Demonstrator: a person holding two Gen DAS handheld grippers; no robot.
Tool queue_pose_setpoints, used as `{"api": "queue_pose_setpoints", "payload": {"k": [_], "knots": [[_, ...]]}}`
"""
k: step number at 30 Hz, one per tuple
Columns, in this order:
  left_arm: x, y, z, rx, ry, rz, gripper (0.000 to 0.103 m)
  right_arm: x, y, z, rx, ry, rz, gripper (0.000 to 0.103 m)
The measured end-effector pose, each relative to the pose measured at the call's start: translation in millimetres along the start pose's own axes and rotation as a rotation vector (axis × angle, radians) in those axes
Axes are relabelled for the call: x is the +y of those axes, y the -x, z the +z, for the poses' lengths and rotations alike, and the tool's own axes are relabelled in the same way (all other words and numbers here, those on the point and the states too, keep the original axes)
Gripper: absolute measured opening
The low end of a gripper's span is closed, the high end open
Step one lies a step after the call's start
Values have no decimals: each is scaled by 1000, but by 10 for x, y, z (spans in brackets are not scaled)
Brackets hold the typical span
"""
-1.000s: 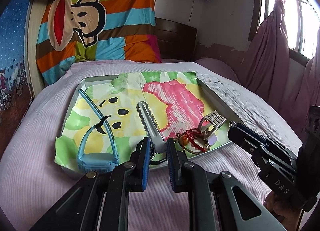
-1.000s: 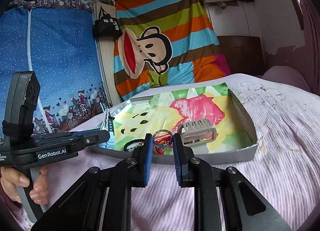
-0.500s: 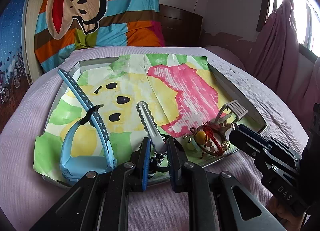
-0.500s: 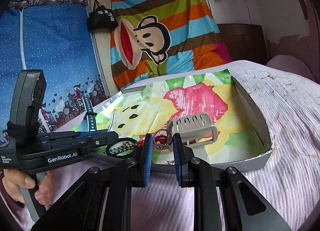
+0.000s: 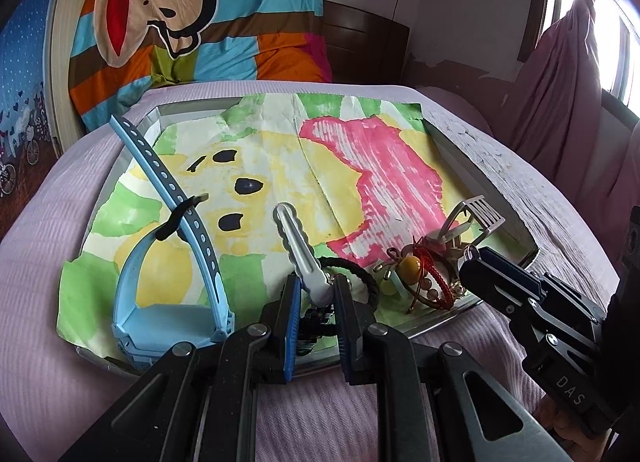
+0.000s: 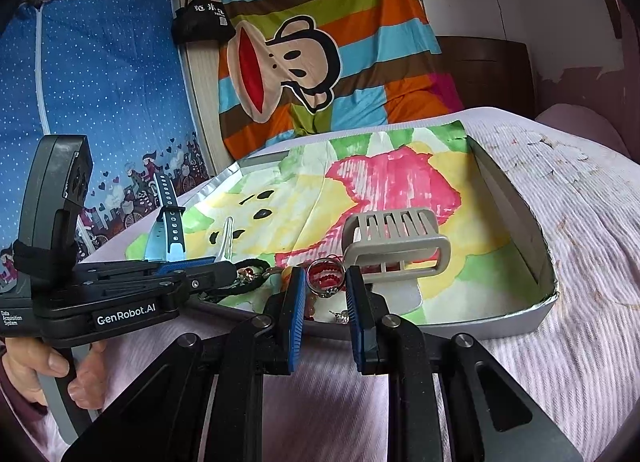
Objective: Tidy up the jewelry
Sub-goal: 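Carry the hair clip into the tray with left tool while right tool carries the ring there, then open both tools and withdraw them from the tray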
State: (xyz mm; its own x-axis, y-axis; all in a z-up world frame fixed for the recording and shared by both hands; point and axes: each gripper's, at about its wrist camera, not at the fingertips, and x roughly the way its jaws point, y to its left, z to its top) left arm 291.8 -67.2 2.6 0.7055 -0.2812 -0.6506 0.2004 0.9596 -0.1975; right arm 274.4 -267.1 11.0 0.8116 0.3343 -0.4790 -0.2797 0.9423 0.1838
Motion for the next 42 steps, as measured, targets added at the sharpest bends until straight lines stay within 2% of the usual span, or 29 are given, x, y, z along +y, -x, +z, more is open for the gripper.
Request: {"api": "queue_pose_setpoints", "payload": {"k": [9, 16, 21, 24, 27, 28, 30, 33, 34, 42], "knots": [[0, 7, 3, -1, 1, 1, 16, 26, -26, 17, 16, 11, -21, 18], [40, 45, -40, -31, 28, -24, 16, 40, -10, 14, 13, 15, -33, 18], [63, 128, -74, -55, 50, -39, 25, 8, 66, 0, -21, 2, -34, 29], [76, 189, -108, -70, 65, -46, 28, 0, 106, 1, -39, 1, -39, 29], [97, 274, -130, -99, 80, -49, 38, 7, 171, 0, -64, 3, -49, 29], [103, 312, -143, -113, 86, -48, 44, 9, 198, 0, -75, 3, -52, 30], [112, 392, -160, -142, 94, -44, 49, 2, 266, -4, -98, 0, -61, 42], [114, 511, -188, -174, 100, -35, 55, -12, 365, -10, -135, -8, -69, 48], [104, 551, -200, -188, 98, -27, 61, -17, 396, -13, -144, -12, -73, 49], [95, 836, -294, -255, 98, 21, 88, 9, 636, -30, -196, -27, -79, 75]]}}
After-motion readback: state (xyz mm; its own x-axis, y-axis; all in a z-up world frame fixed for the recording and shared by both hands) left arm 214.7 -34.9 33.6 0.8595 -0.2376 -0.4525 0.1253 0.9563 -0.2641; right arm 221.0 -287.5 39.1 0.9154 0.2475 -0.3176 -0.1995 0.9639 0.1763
